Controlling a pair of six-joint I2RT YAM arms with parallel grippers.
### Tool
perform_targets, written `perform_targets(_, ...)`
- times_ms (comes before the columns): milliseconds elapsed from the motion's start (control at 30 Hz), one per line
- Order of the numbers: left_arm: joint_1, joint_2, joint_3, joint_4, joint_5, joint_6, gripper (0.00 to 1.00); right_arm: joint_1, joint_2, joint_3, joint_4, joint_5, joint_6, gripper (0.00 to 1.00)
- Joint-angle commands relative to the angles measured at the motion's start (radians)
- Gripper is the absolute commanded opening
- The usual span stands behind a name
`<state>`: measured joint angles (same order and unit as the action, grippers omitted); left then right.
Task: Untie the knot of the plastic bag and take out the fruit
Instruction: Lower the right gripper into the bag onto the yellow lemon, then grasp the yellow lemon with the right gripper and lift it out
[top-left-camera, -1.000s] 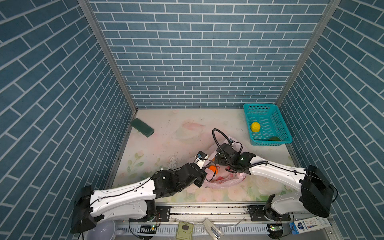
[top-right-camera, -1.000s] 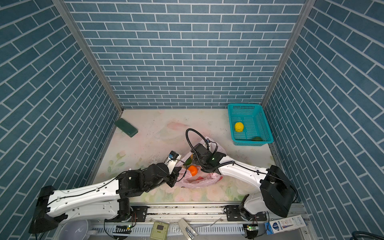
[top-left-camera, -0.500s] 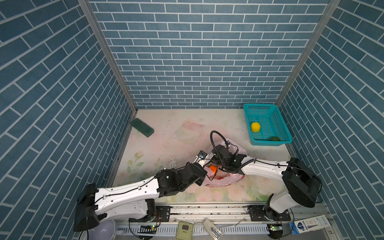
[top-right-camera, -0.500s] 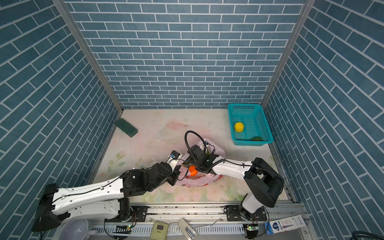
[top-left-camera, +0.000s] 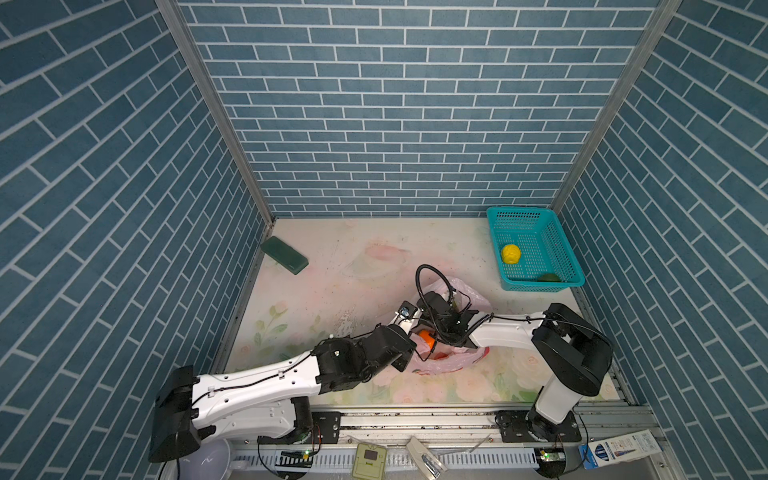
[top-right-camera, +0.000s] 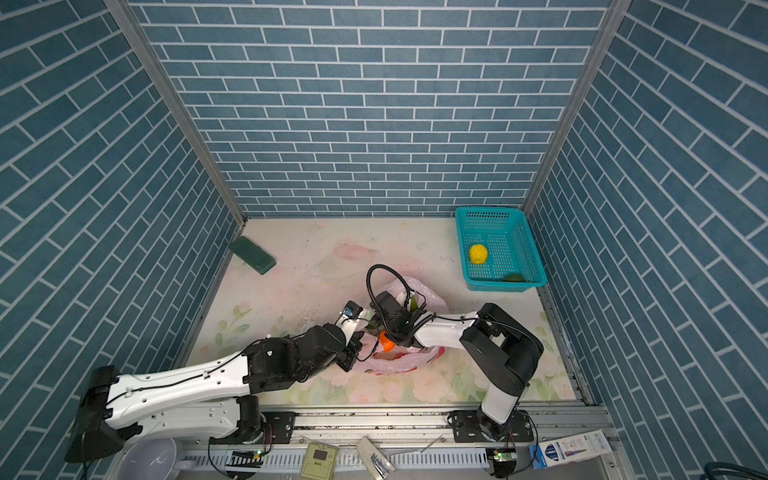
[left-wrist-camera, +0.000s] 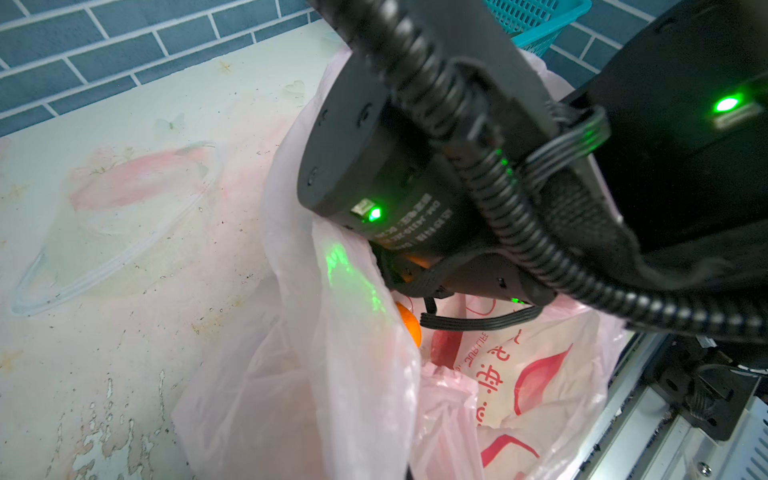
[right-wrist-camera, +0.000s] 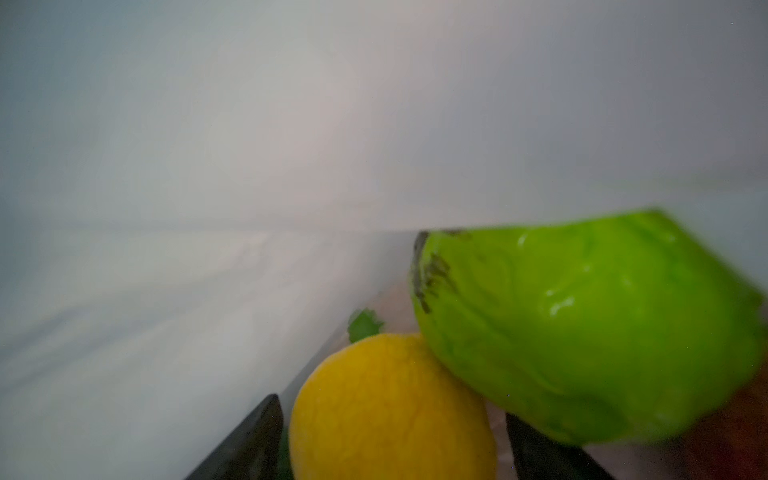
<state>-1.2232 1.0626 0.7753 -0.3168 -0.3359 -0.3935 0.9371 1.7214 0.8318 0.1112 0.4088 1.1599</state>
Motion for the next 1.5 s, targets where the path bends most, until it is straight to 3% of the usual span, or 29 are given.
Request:
perform_targets(0,0.005,0.001,0.028,-0.003,0.015,0.012,0.0,-0.015,0.023,-0.015,0.045,0.04,0.054,0.72)
perform_targets(167,0.004,-0.009,0.018,-0.001,0.014,0.007,0.0,-0.015,0.004,-0.026,0.043,0.034,0.048,0.51)
perform_targets(300,0.004,-0.016,0.004,0.006,0.002,0.006,0.0,-0.012,-0.029,-0.044,0.047,0.0,0.044,0.45)
perform_targets(533,0.005,-0.043,-0.019,0.008,-0.023,0.005,0.0,0.013,-0.173,-0.106,0.004,-0.077,0.046,0.43)
perform_targets(933,0.007,-0.047,-0.027,0.03,-0.029,0.012,0.0,0.093,-0.442,-0.112,-0.242,-0.071,0.031,0.42)
perform_targets(1467,0.009,-0.055,-0.02,0.027,-0.037,0.015,0.0,0.225,-0.503,0.127,-0.579,-0.066,-0.108,0.42)
